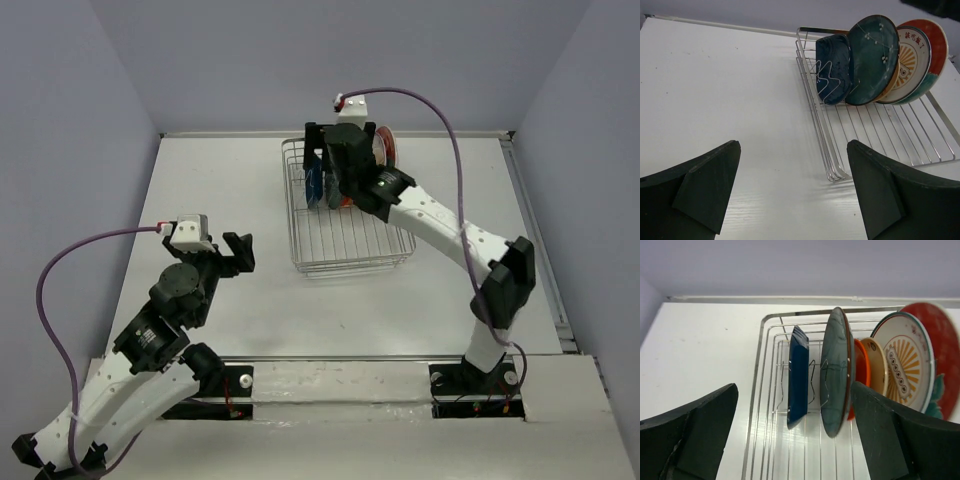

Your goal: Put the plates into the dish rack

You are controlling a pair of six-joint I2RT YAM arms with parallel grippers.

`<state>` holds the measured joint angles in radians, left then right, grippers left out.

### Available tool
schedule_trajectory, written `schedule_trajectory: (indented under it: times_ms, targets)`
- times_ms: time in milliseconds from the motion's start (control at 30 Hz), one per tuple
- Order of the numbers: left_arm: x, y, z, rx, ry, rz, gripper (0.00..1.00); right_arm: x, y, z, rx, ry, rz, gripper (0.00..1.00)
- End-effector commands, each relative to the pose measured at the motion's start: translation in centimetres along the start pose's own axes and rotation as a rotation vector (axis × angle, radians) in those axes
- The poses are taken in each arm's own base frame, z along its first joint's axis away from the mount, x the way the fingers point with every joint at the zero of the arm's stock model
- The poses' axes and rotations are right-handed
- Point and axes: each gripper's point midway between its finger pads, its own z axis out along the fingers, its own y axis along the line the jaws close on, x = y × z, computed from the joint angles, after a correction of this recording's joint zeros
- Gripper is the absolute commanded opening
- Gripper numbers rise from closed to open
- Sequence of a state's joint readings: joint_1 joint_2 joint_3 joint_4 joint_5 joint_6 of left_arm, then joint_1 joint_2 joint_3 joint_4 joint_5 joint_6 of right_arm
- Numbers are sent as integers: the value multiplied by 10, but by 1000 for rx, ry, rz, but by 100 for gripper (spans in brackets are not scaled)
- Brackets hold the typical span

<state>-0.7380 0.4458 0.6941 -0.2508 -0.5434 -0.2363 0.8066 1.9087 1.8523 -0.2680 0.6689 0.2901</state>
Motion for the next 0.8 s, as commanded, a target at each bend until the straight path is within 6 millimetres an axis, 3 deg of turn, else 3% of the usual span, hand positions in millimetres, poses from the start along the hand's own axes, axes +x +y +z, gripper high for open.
schedule_trajectory:
  times_ms: [0,133,167,267,300,333,400,500,533,633,767]
  targets:
    - [-7,8,4,-54,-43,-9,99,-56,-1,-60,-185,-118,74,100]
    - [-4,10,8,-74,-35,5,99,-77,-41,-113,-210,-209,79,100]
    - [-4,11,8,-80,-35,7,99,-83,-61,-136,-205,-240,78,100]
    - [-6,0,11,-29,-47,7,99,-97,-100,-172,-162,-317,106,100]
    - [-7,-3,12,-9,-53,12,99,-113,-119,-201,-175,-378,148,100]
    - [-10,-11,13,26,-64,8,99,-100,-128,-206,-170,-373,142,100]
    - [-17,-16,15,43,-72,6,99,-94,-152,-231,-175,-411,180,100]
    - [-27,-19,16,37,-89,-26,99,-92,-175,-248,-150,-466,191,100]
    - [-35,-20,16,32,-107,-52,99,-88,-192,-255,-102,-484,207,100]
    - [-50,-25,16,41,-135,-78,99,-86,-211,-265,-58,-513,273,100]
    - [-62,-28,21,24,-154,-78,99,-89,-211,-270,-81,-554,304,99]
